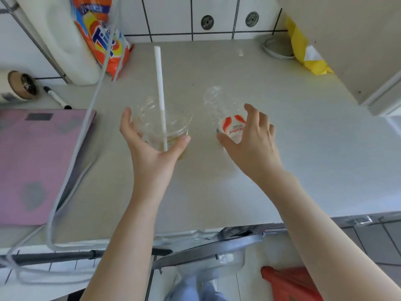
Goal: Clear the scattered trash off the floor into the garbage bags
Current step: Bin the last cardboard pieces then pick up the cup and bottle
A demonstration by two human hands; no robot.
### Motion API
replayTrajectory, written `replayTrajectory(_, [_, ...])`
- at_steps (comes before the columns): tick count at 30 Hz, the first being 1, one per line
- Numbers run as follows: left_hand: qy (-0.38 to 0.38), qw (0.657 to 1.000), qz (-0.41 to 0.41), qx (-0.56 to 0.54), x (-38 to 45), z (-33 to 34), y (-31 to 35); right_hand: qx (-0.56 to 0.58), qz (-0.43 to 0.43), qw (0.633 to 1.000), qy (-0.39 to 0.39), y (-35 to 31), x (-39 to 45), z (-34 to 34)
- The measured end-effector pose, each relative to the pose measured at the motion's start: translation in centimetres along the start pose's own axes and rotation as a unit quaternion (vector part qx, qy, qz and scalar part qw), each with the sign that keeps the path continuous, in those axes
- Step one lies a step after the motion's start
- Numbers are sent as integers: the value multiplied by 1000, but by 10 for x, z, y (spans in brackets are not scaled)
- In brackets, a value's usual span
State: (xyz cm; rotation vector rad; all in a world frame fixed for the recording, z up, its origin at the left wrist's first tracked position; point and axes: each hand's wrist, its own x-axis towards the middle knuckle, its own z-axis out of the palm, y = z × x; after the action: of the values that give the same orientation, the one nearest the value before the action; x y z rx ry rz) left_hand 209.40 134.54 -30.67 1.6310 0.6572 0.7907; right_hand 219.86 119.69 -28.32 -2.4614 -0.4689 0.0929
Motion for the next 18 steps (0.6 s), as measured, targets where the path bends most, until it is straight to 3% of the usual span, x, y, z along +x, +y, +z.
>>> replayTrajectory(7, [-67, 998, 8, -22, 22, 8, -4, 31, 27, 999, -30, -13, 19, 12])
replayTrajectory(18, [-122, 991, 46, -37, 23, -9, 4, 68, 65, 995, 36, -31, -13, 19])
